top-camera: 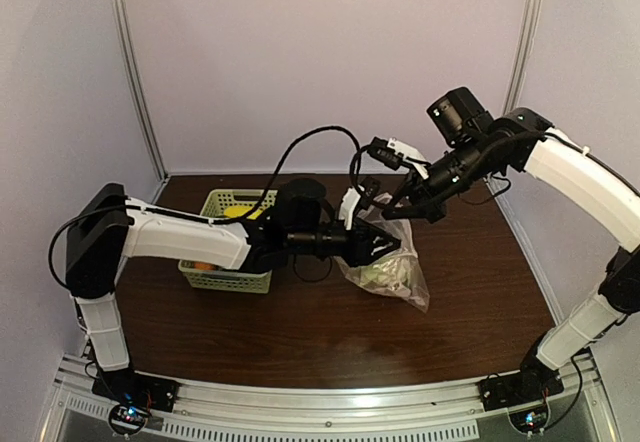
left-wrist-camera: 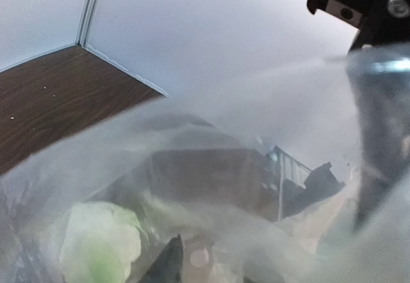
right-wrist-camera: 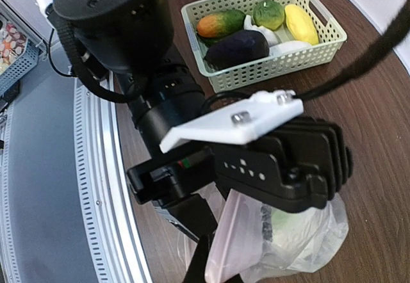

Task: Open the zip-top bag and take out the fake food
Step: Adjust the zipper food storage bag at the center of the board.

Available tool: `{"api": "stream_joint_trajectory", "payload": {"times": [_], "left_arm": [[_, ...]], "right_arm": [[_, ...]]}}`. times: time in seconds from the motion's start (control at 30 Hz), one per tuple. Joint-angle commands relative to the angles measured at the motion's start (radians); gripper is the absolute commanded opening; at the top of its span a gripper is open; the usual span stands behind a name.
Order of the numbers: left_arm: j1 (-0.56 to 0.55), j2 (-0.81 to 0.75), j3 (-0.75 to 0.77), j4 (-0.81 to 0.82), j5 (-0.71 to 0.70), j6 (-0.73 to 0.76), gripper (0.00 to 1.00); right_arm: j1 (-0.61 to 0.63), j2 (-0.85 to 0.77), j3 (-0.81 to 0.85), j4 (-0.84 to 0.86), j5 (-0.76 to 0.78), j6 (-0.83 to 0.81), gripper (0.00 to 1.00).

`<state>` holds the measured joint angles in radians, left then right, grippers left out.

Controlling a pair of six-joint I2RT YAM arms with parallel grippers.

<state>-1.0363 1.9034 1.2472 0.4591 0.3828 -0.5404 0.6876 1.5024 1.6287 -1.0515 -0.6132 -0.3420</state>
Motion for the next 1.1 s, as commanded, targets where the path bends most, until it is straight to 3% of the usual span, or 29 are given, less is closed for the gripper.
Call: {"api": "stream_joint_trajectory", "payload": {"times": [0.0, 0.17, 0.3, 0.5, 0.7, 0.87, 1.07], "left_arm": [[-0.008, -0.073, 0.089, -0.364, -0.033, 0.084, 0.36], [-0.008, -0.077, 0.171, -0.74, -0.179, 0.221, 0.38], [-0.006, -0.04, 0.209, -0.9, -0.246, 0.275, 0.38], [0.018, -0.021, 0.181, -0.891, -0.262, 0.242, 0.37], [0.064, 0.049, 0.155, -0.751, -0.239, 0.182, 0.39], [0.088, 0.126, 0.176, -0.684, -0.185, 0.135, 0.54], [0.102, 0.154, 0.172, -0.658, -0.194, 0.043, 0.53]], "right_arm": [[0.004, -0.02, 0.07, -0.004, -0.128, 0.009, 0.0], [0.003, -0.003, -0.002, 0.057, -0.129, 0.006, 0.0], [-0.004, 0.002, -0.065, 0.126, -0.123, 0.014, 0.0], [-0.011, 0.008, -0.053, 0.128, -0.192, 0.037, 0.01], [-0.011, 0.035, -0.066, 0.118, -0.28, 0.047, 0.0], [-0.05, 0.111, -0.064, 0.042, -0.425, 0.017, 0.04], [-0.071, 0.092, -0.054, 0.045, -0.406, 0.013, 0.05]]}}
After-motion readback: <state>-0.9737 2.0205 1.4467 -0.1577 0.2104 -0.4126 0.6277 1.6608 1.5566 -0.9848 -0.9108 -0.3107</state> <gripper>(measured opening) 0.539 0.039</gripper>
